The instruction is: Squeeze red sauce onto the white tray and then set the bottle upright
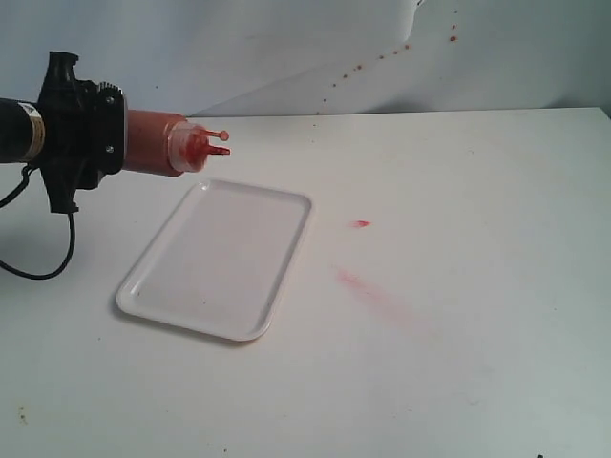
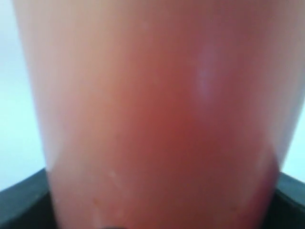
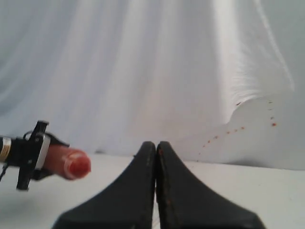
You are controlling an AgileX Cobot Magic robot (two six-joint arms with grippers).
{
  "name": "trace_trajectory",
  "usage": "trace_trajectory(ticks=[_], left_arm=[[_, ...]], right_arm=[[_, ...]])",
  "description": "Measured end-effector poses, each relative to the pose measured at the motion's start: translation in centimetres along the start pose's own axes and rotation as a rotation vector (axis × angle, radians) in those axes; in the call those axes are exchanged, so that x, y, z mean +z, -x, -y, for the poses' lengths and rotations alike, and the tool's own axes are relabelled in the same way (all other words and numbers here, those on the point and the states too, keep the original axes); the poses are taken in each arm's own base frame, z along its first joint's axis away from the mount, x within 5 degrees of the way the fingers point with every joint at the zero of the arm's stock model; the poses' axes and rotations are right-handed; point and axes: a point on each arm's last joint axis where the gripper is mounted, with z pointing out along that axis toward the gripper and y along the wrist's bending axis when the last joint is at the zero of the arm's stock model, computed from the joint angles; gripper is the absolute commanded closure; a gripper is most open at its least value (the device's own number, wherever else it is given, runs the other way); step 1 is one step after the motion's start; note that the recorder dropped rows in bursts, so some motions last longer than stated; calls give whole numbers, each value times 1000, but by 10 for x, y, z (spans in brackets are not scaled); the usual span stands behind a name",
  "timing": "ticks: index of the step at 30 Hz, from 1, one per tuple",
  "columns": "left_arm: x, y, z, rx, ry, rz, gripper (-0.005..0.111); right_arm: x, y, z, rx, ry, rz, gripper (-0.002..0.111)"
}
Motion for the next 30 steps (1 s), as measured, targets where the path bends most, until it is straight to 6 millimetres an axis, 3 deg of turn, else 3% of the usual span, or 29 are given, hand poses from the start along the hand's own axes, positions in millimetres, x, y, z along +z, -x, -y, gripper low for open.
trace_trajectory(ticks=[3,12,18,23,25,27,29,30], left_arm=[[0,-5,-1,17,12,-56,107],[-1,-9,-2,115,16,-103,107],[-1,-9,-2,248,9,-104,107],[-1,-9,-2,283,8,-107,107],[-1,-9,-3,357,8,-152,107],[-1,-6,-4,420,8,-181,107],[-1,-1,-4,448,9,-185,107],[-1,2,-4,457,10,-180,107]], right_arm=[[29,3,-12,-88,82,-100,108],[135,-16,-48,-331,222,-354,108],[211,-47,-60,-359,221,-457,108],[249,-91,-62,-434,237,-547,108],[260,-107,-62,-463,241,-559,99],[266,-115,-61,-494,242,-528,79],[272,-122,-61,-499,233,-492,46],[274,-125,-61,-500,229,-477,22]])
